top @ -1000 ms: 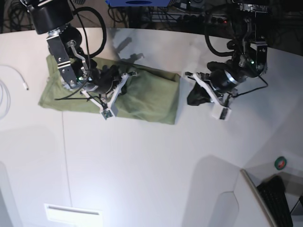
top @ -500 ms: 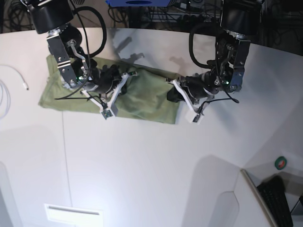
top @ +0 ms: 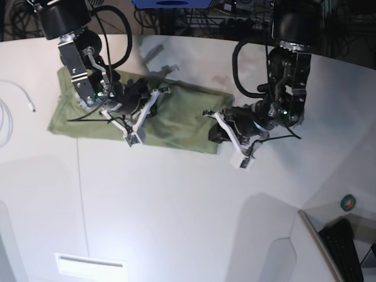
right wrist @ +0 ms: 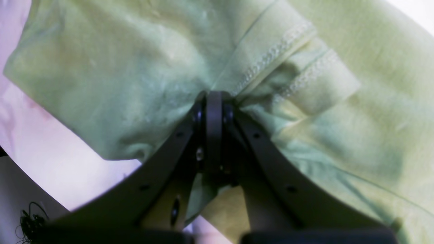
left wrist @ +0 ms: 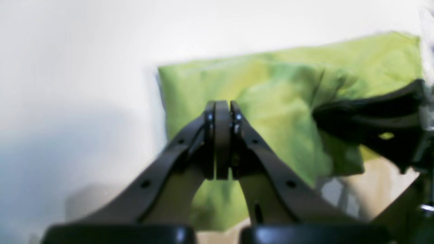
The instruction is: Layout the t-shirt on the table in an organized manner, then fold the t-shirt properly
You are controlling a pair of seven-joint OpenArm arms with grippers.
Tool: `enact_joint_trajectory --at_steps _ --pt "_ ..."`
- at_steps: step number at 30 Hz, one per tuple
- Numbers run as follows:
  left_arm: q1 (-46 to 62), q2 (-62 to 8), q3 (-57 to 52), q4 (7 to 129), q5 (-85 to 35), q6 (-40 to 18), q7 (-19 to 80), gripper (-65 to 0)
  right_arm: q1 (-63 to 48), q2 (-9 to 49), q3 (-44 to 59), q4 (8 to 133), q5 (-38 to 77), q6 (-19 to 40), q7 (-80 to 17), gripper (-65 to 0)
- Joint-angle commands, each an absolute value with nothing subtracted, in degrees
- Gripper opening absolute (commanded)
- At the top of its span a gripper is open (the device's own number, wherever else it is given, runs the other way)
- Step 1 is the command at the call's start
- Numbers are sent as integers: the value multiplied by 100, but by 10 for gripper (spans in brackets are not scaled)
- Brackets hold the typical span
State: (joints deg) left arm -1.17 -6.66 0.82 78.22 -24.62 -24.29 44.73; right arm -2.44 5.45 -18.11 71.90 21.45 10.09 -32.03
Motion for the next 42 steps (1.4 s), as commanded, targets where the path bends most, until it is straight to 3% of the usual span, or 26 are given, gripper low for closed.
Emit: enact_joint_trajectory --at_steps 1,5,14,24,31,38,42 --pt "-277 -576 154 7723 -2352 -2448 4374 -650 -277 558 -1824 7169 2053 971 -3512 -650" --pt "-251 -523 338 7266 -1692 -2448 4347 -650 -277 558 -1824 7178 2053 971 -3512 -650" --pt "-101 -699 57 8435 -2598 -2448 4919 -650 -277 558 -1824 7204 2053 971 -3512 -650" --pt "189 -673 31 7793 -2123 -2448 4927 -650 -277 655 -1824 7222 2053 971 -3512 -650" --pt "-127 -620 4 8391 -2475 -2448 4945 -650 -277 673 -1824 7222 2053 971 -3512 -650" --pt "-927 -295 40 7257 -2334 -2448 4892 -650 -277 673 -1824 7222 2053 971 -3512 -650" --pt "-1059 -303 57 6325 -2044 -2448 4189 -650 -277 673 -1824 7222 2053 971 -3512 -650"
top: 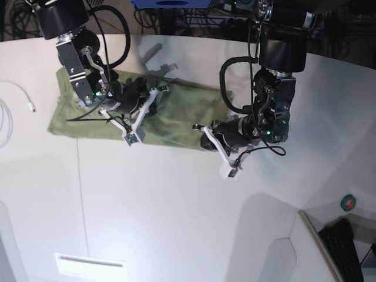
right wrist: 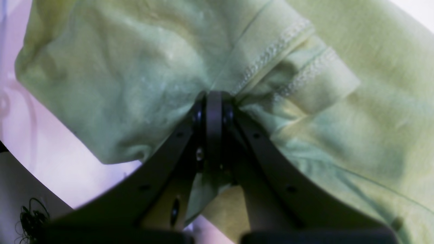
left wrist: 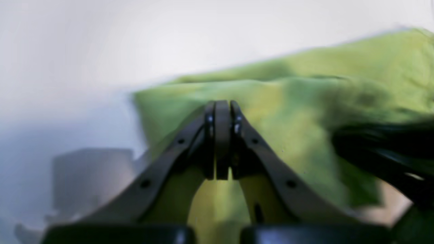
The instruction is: Layout the t-shirt on the table in an organized manner, then fold the t-shirt properly
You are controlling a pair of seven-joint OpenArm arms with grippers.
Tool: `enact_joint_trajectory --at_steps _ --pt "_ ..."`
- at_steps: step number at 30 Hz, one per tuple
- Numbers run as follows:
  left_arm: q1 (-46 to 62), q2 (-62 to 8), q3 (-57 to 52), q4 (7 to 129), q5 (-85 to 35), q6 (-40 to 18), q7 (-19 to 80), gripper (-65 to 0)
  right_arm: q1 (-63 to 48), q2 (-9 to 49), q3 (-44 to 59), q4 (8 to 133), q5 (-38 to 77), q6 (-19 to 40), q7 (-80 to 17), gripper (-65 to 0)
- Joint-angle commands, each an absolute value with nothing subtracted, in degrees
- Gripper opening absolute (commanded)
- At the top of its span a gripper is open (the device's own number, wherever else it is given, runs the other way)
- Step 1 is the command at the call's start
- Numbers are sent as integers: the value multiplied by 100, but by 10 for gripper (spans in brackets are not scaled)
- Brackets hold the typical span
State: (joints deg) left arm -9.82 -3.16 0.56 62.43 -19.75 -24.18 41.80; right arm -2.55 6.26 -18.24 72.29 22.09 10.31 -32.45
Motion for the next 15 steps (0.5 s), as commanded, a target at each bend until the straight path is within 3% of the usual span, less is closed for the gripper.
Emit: enact_joint_trajectory --at_steps 1,5,12,15 --pt "-1051 -321 48 6141 -1956 -2448 4022 -650 -277 673 -1824 7222 2053 971 -3512 -650" --pt "-1024 -444 -13 6044 -1930 -2448 3996 -650 -277 673 -1824 7222 2053 971 -3512 -650" --pt "-549 -602 -22 7424 -2677 -2448 4347 -650 -277 673 -1824 7222 2053 971 -3512 -650" --pt "-523 -576 57 7319 -2668 -2448 4347 -650 -277 673 -1824 7222 2053 971 -3512 -650"
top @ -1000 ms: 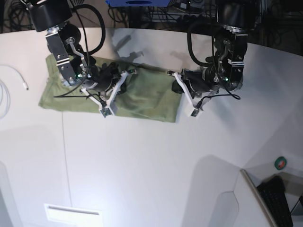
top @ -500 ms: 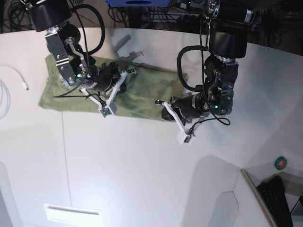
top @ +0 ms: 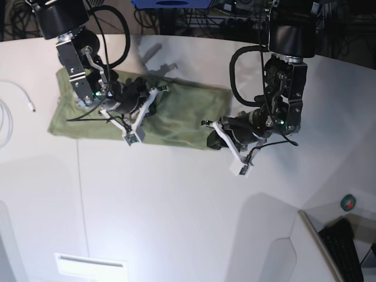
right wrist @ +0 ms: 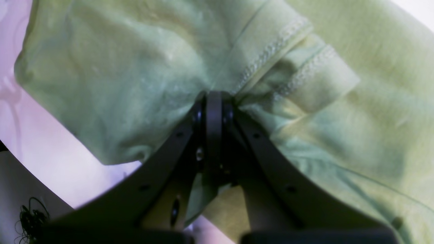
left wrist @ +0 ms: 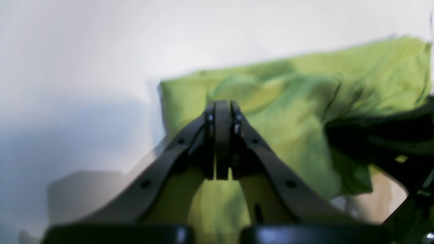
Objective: Layout the t-shirt on the table in an organized manner, then fold the t-shirt properly
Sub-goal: 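Release the shirt with both grippers and move them apart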
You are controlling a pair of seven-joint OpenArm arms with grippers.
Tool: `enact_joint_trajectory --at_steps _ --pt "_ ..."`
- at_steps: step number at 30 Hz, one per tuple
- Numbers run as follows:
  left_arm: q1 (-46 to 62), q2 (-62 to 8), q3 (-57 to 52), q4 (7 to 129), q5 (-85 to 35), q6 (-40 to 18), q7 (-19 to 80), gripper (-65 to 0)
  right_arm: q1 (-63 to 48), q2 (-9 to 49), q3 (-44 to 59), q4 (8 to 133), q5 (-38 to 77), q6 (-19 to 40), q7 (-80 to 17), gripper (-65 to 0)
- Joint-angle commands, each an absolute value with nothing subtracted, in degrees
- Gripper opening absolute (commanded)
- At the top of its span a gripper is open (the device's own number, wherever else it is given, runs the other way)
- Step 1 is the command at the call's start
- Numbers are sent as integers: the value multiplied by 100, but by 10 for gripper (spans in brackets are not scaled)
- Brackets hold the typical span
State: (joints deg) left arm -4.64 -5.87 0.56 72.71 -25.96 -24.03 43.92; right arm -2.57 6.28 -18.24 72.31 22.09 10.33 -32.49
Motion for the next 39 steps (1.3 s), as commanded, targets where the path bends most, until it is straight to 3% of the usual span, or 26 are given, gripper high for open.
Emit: enact_joint_trajectory --at_steps 1,7,20,30,36,39 --pt "-549 -576 57 7152 -2668 -2448 4347 -650 -277 673 -1824 7222 2053 971 -3521 -650" --pt "-409 -681 66 6422 -2659 -2448 4040 -650 -391 664 -1824 7231 2053 971 -3521 -650" --pt "207 -1138 -101 7503 -2730 -2448 4048 -650 -804 673 -1833 8145 2053 971 -3521 -650" --pt "356 -884 -1692 9174 -2730 -2466 5209 -650 -927 1033 -1437 10018 2070 963 -4198 -650" --pt "453 -910 -2492 9138 -2730 -2492 5235 -650 -971 1033 -936 10510 2079 963 -4435 -650" --pt "532 -919 -2923 9103 -2721 -2853 5209 -650 -1068 1033 -549 10519 2079 963 -4426 -650"
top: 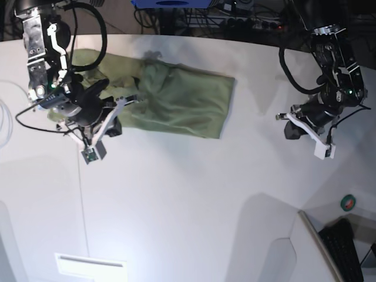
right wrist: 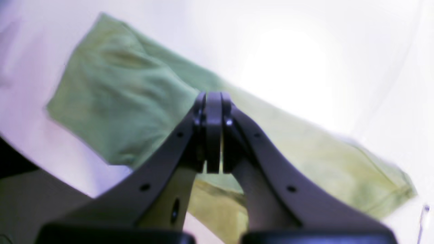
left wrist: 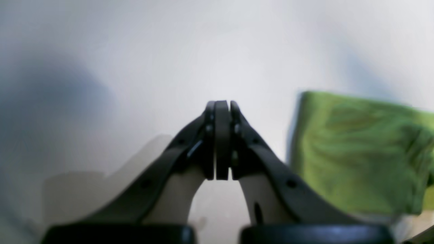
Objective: Layout the t-shirt on the table in an organized manner, then fold the t-shirt properly
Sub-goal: 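Release the shirt with both grippers and move them apart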
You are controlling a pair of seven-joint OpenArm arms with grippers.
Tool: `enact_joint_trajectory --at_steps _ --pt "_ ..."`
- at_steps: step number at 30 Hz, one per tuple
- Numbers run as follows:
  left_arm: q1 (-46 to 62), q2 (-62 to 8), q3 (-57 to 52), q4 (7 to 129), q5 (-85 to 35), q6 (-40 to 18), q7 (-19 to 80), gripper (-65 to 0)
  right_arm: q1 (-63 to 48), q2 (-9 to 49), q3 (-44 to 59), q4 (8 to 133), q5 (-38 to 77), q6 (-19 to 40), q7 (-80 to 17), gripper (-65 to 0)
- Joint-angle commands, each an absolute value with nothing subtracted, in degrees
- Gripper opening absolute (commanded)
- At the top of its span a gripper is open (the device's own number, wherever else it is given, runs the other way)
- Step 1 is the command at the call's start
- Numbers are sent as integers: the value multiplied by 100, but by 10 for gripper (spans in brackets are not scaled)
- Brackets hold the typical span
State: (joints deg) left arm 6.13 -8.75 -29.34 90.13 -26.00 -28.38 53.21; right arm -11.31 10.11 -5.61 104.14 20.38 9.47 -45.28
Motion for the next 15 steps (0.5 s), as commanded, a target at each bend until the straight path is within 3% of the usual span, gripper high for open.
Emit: enact_joint_trajectory --at_steps 1,5,10,15 --pt "585 -963 -3046 9103 -2695 -3037 5218 -650 -1112 1033 -453 10510 2079 963 -4426 -650" --pt "892 -1305 -3134 9138 -2677 -3310 5147 -650 -1349 1024 189 10598 2079 963 -4400 -650" --pt "1490 -1596 -3108 9112 -2695 -3327 4251 -650 -1552 690 1446 10607 2088 1042 -4400 -650" --pt "1798 -1613 -2905 9112 -2677 -3327 3609 -650 -1560 338 2281 10589 2079 2246 -4426 -650"
